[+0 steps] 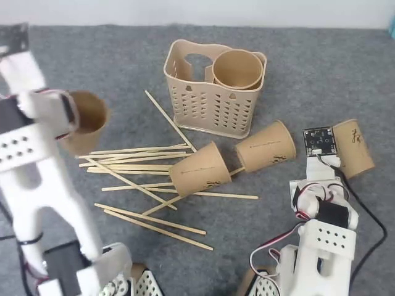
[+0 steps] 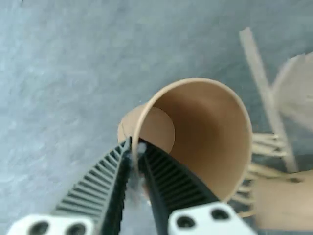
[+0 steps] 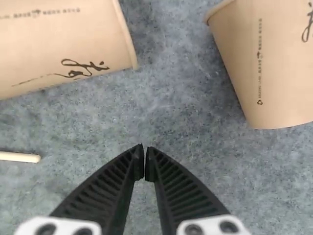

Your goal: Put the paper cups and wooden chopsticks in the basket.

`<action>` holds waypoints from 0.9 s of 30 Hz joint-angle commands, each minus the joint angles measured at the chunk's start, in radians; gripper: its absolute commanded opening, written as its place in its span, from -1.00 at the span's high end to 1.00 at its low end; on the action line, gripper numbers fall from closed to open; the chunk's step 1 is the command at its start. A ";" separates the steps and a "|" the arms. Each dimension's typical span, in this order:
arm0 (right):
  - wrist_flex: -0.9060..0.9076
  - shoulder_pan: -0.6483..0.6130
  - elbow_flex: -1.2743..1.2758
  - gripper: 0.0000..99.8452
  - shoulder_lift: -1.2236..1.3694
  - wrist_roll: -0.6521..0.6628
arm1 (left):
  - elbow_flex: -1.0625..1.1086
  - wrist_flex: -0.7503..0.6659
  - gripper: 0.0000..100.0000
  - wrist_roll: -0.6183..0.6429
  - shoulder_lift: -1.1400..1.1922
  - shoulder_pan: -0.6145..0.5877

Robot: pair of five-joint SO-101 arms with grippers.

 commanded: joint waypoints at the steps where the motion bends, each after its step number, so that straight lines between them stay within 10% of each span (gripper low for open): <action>1: -0.031 -0.005 -0.003 0.96 -0.024 0.015 | -0.162 0.029 0.98 0.212 -0.084 0.160; 11: -0.088 -0.004 0.035 0.96 -0.024 0.015 | -0.443 -0.144 0.98 0.615 -0.081 0.497; 27: -0.088 0.001 0.037 0.97 -0.024 0.017 | -0.361 -0.516 0.98 0.638 0.207 0.727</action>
